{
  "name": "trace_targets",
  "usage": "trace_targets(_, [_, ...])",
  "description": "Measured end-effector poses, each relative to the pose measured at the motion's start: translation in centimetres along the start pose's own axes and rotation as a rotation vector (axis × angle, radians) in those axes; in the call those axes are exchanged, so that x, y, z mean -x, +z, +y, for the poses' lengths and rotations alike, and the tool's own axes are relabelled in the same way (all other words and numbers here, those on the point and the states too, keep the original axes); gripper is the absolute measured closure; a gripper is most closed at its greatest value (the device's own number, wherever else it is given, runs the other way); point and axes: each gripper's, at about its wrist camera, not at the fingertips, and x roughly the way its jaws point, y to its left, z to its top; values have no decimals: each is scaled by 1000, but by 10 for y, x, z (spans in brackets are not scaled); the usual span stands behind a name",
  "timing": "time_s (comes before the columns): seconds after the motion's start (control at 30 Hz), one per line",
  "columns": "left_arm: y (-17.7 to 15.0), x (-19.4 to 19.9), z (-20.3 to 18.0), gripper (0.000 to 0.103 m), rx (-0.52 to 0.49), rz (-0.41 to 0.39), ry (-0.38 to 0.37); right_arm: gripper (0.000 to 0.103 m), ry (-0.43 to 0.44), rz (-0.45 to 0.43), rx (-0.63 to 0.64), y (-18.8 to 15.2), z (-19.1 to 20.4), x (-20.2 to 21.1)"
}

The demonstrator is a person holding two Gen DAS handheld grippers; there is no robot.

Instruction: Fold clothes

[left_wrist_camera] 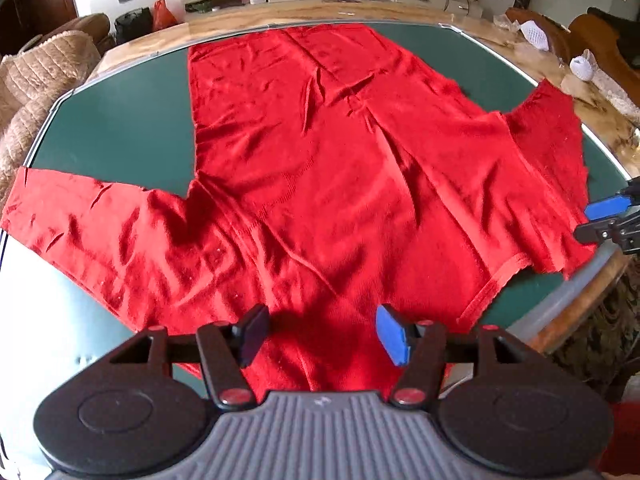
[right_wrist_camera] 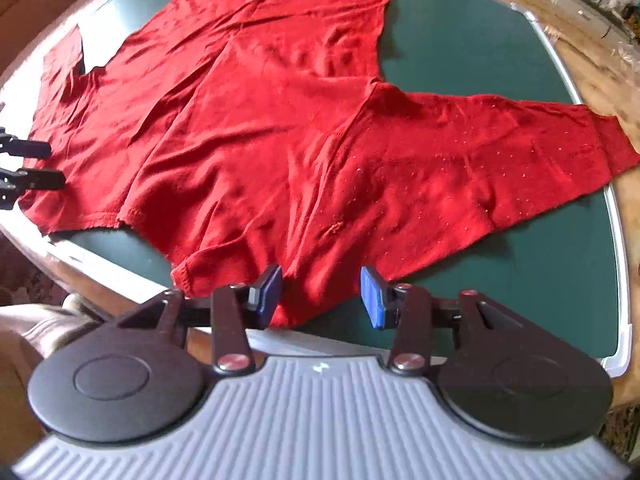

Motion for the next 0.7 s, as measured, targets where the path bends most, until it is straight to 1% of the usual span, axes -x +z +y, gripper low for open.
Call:
trace_targets(0.03, [8, 3, 3, 38, 9, -10, -15, 53, -5, -11, 12, 6, -2, 4])
trace_targets(0.07, [19, 7, 6, 38, 12, -25, -22, 53, -17, -42, 19, 16, -6, 10])
trace_targets(0.13, [47, 8, 12, 38, 11, -57, -30, 53, -20, -110, 14, 56, -19, 21])
trace_targets(0.2, [84, 1, 19, 36, 8, -88, -30, 53, -9, -170, 0, 108, -35, 19])
trace_targets(0.27, [124, -16, 29, 36, 22, -103, -19, 53, -25, -217, -8, 164, -49, 5])
trace_targets(0.3, [147, -28, 38, 36, 43, -108, -10, 53, -26, -225, -14, 194, -53, -7])
trace_targets(0.33, [169, -39, 48, 36, 65, -112, 0, 53, -26, -228, -23, 221, -56, -22])
trace_targets(0.4, [205, -60, 69, 36, 117, -115, 36, 53, -52, -239, -87, 271, -68, -51])
trace_targets(0.47, [241, -88, 93, 36, 164, -102, 71, 53, -27, -216, -168, 309, -85, -80])
trace_targets(0.5, [253, -99, 104, 37, 182, -97, 82, 53, -22, -193, -202, 327, -94, -96])
trace_targets(0.6, [284, -130, 133, 37, 238, -82, 105, 53, -23, -178, -252, 363, -113, -128])
trace_targets(0.67, [298, -148, 149, 38, 272, -72, 107, 53, -5, -138, -250, 375, -120, -147])
trace_targets(0.7, [303, -156, 155, 38, 285, -67, 109, 53, -20, -128, -242, 377, -120, -155])
